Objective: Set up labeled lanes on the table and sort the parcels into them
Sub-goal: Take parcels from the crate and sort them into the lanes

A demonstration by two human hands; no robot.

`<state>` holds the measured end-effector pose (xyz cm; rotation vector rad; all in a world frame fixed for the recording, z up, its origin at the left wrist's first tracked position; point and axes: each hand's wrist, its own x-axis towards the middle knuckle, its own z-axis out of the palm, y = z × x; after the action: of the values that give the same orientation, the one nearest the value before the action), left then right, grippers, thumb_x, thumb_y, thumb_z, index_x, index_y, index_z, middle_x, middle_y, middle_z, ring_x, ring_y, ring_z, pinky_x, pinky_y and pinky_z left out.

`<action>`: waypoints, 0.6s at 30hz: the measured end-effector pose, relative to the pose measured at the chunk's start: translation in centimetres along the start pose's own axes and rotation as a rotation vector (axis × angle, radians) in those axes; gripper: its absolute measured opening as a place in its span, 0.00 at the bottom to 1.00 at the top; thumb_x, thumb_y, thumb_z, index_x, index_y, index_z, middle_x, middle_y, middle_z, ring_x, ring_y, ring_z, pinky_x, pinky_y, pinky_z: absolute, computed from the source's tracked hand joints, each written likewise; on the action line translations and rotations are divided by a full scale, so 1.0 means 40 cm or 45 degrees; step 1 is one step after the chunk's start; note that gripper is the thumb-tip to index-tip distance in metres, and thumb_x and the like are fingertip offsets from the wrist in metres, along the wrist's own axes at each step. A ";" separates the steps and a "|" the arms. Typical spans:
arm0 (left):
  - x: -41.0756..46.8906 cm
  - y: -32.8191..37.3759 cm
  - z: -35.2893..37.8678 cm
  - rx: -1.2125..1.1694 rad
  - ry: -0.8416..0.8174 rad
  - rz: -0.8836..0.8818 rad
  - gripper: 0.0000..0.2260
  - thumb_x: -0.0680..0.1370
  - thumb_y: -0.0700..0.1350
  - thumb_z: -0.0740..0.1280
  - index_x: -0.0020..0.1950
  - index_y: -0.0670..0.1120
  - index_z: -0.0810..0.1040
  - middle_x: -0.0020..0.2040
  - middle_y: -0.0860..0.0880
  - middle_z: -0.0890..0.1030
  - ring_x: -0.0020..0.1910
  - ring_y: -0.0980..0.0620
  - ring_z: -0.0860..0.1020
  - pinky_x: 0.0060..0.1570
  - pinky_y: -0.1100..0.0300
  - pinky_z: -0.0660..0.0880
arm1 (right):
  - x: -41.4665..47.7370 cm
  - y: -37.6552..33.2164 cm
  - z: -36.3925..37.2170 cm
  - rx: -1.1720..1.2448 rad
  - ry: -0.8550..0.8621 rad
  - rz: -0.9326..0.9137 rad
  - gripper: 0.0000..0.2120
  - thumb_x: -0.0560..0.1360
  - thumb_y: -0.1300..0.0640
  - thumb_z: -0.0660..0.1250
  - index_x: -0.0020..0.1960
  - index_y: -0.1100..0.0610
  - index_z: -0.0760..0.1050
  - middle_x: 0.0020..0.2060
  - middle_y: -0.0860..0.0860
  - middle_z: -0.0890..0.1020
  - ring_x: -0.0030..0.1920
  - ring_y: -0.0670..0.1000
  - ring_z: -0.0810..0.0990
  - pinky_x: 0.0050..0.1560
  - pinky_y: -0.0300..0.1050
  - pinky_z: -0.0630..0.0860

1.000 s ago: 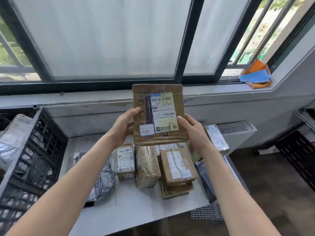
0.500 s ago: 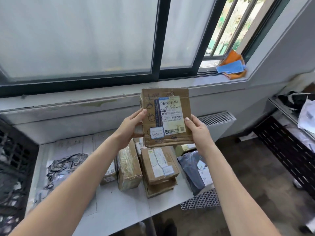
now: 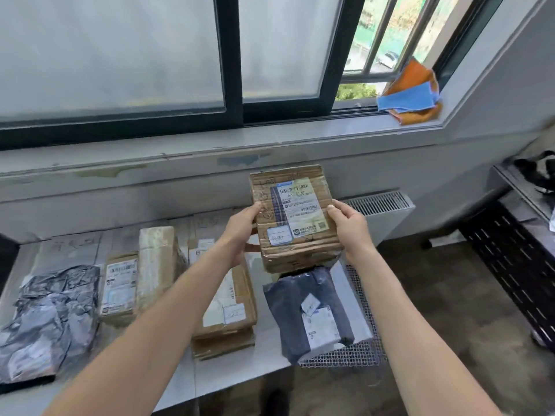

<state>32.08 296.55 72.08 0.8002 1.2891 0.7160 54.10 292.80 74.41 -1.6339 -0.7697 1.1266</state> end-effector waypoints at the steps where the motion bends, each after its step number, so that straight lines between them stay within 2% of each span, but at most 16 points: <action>1: 0.010 -0.006 0.024 -0.013 0.009 -0.020 0.16 0.80 0.59 0.62 0.60 0.52 0.82 0.58 0.52 0.84 0.58 0.49 0.80 0.56 0.48 0.76 | 0.017 0.006 -0.015 -0.034 -0.005 0.007 0.15 0.82 0.59 0.64 0.68 0.57 0.76 0.47 0.46 0.83 0.45 0.43 0.83 0.39 0.32 0.80; 3: 0.025 -0.016 0.063 -0.027 0.017 -0.053 0.14 0.80 0.58 0.62 0.54 0.53 0.83 0.50 0.54 0.85 0.52 0.51 0.81 0.44 0.54 0.77 | 0.048 0.020 -0.040 -0.095 -0.010 0.025 0.15 0.82 0.59 0.64 0.68 0.57 0.76 0.46 0.45 0.83 0.44 0.41 0.82 0.35 0.29 0.78; 8: 0.062 -0.039 0.105 -0.010 0.047 -0.097 0.13 0.80 0.57 0.62 0.50 0.53 0.83 0.45 0.54 0.86 0.47 0.52 0.83 0.37 0.55 0.79 | 0.101 0.048 -0.074 -0.171 -0.041 0.074 0.16 0.82 0.59 0.64 0.69 0.58 0.76 0.46 0.43 0.81 0.45 0.41 0.81 0.35 0.29 0.77; 11: 0.075 -0.059 0.114 0.001 0.064 -0.114 0.14 0.80 0.58 0.61 0.49 0.53 0.83 0.43 0.55 0.86 0.46 0.53 0.83 0.38 0.55 0.78 | 0.117 0.065 -0.084 -0.200 -0.072 0.101 0.15 0.81 0.58 0.64 0.68 0.56 0.77 0.47 0.44 0.82 0.49 0.45 0.82 0.43 0.37 0.80; 14: 0.079 -0.086 0.121 -0.005 0.088 -0.128 0.13 0.81 0.58 0.61 0.51 0.53 0.82 0.41 0.57 0.86 0.46 0.53 0.82 0.37 0.56 0.78 | 0.119 0.082 -0.094 -0.203 -0.095 0.128 0.16 0.81 0.57 0.64 0.68 0.56 0.76 0.50 0.47 0.83 0.51 0.48 0.83 0.46 0.40 0.81; 18: 0.076 -0.105 0.127 -0.016 0.106 -0.148 0.14 0.81 0.58 0.60 0.51 0.53 0.82 0.44 0.55 0.86 0.48 0.52 0.82 0.42 0.54 0.78 | 0.119 0.096 -0.097 -0.243 -0.102 0.105 0.17 0.81 0.56 0.64 0.70 0.57 0.75 0.56 0.52 0.83 0.55 0.51 0.83 0.55 0.48 0.82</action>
<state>37.63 296.23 67.40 0.6858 1.3931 0.6691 59.37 294.30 69.68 -1.8015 -0.8910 1.2138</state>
